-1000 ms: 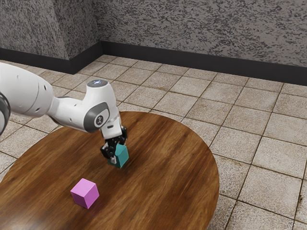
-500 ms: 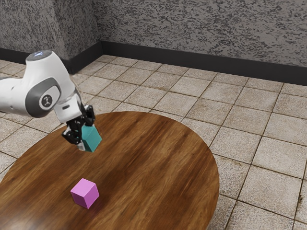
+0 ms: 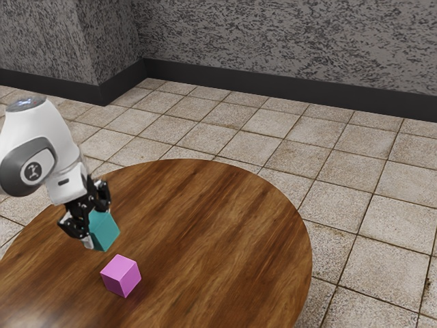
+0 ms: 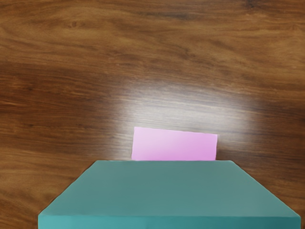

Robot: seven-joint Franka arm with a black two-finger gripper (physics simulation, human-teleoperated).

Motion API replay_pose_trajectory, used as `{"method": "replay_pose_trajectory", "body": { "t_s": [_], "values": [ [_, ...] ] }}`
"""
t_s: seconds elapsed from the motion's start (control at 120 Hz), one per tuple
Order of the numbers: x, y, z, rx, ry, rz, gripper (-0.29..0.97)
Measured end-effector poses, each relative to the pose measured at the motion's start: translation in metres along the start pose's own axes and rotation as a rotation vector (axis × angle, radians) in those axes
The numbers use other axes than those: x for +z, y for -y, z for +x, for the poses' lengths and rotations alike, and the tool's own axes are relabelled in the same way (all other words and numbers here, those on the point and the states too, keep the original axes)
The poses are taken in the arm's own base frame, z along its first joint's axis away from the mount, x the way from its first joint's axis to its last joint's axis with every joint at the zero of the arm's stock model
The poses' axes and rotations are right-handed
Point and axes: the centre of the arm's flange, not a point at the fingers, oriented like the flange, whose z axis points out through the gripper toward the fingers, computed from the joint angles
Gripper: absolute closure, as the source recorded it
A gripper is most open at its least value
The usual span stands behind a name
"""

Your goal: Pick up the blue block with one arm, and put the blue block on the pink block with one arm

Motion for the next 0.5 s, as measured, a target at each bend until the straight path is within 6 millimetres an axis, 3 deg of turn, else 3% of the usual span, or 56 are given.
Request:
{"method": "replay_pose_trajectory", "body": {
  "t_s": [0.258,0.5],
  "values": [
    [0.051,0.012,-0.004,-0.009,0.015,-0.043,0.42],
    [0.076,0.02,-0.005,-0.012,0.024,-0.034,0.42]
  ]
}}
